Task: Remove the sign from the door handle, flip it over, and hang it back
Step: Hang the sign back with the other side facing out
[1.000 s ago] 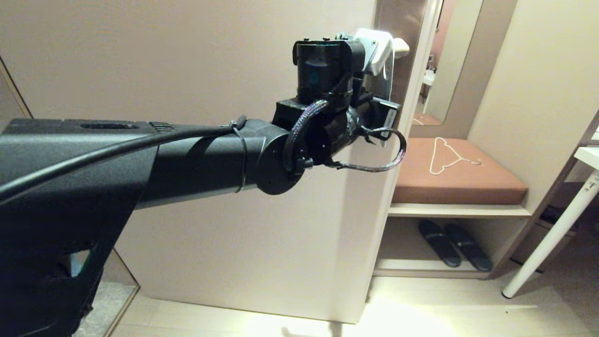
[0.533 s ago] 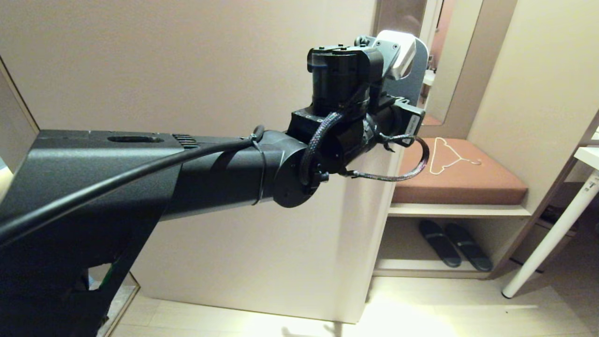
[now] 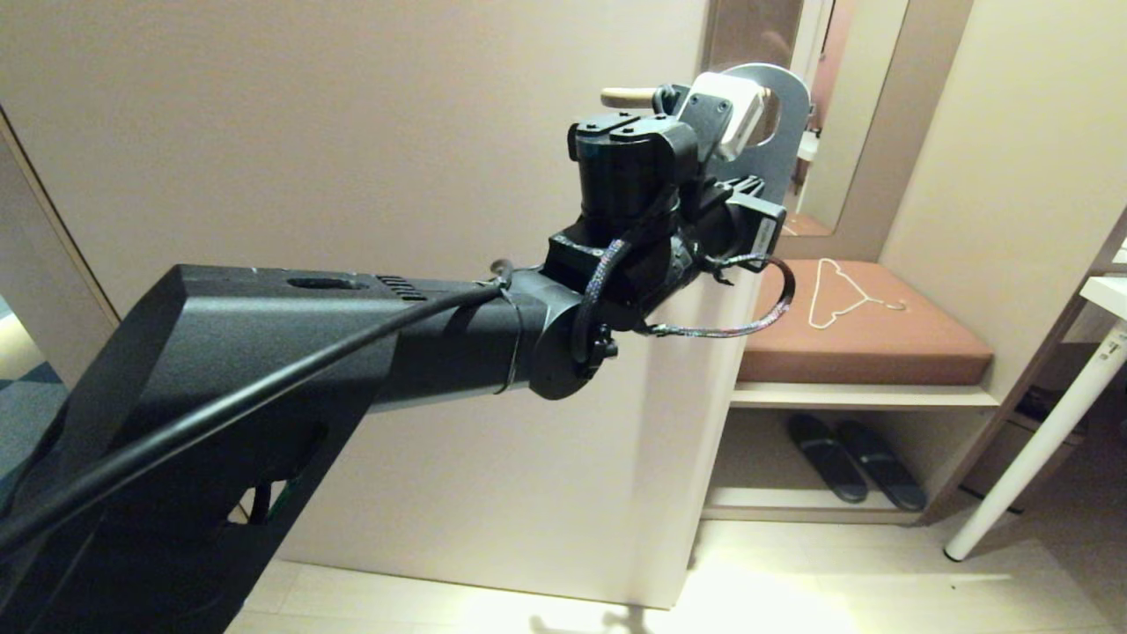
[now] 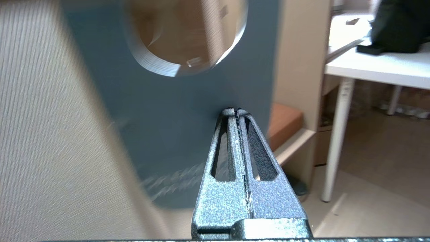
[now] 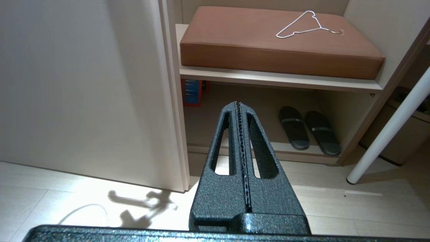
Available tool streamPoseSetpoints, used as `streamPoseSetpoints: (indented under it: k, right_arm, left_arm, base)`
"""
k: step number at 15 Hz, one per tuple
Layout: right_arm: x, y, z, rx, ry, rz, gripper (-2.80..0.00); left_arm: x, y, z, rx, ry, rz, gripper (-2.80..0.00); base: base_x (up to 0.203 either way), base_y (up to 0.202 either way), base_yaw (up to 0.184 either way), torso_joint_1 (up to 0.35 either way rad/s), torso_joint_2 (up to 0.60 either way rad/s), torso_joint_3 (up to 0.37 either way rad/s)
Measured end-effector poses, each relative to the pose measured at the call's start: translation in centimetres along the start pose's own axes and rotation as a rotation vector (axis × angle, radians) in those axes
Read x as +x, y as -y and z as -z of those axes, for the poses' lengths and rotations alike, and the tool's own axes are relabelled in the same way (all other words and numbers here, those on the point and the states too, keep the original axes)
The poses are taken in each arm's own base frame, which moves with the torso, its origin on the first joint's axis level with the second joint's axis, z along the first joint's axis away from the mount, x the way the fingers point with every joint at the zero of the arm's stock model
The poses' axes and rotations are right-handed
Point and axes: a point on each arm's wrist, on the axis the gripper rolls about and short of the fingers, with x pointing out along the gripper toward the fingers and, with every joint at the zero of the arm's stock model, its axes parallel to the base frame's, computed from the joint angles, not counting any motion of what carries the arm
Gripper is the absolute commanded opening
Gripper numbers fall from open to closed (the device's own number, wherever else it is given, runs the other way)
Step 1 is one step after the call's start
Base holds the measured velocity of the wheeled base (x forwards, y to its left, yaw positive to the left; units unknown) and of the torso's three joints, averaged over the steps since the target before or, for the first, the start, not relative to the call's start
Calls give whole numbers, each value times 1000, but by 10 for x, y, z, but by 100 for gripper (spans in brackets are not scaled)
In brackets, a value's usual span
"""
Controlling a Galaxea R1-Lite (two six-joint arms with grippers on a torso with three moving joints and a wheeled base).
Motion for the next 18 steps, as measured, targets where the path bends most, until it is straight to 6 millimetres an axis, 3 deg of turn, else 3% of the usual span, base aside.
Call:
streamPoseSetpoints:
  k: [4, 8, 14, 18]
  right_arm:
    - [0, 0, 0, 0, 0, 0, -280]
    - [0, 0, 0, 0, 0, 1, -280]
    - [0, 0, 0, 0, 0, 0, -280]
    - [0, 0, 0, 0, 0, 0, -280]
  left_arm:
    - [8, -15, 20, 10, 30, -40, -280]
    - [10, -13, 27, 9, 21, -37, -280]
    - [4, -5, 10, 8, 44, -38, -280]
    - [-17, -7, -3, 45, -20, -40, -280]
  base:
    - [0, 0, 0, 0, 0, 0]
    - [0, 0, 0, 0, 0, 0]
    - [0, 0, 0, 0, 0, 0]
    - [0, 0, 0, 0, 0, 0]
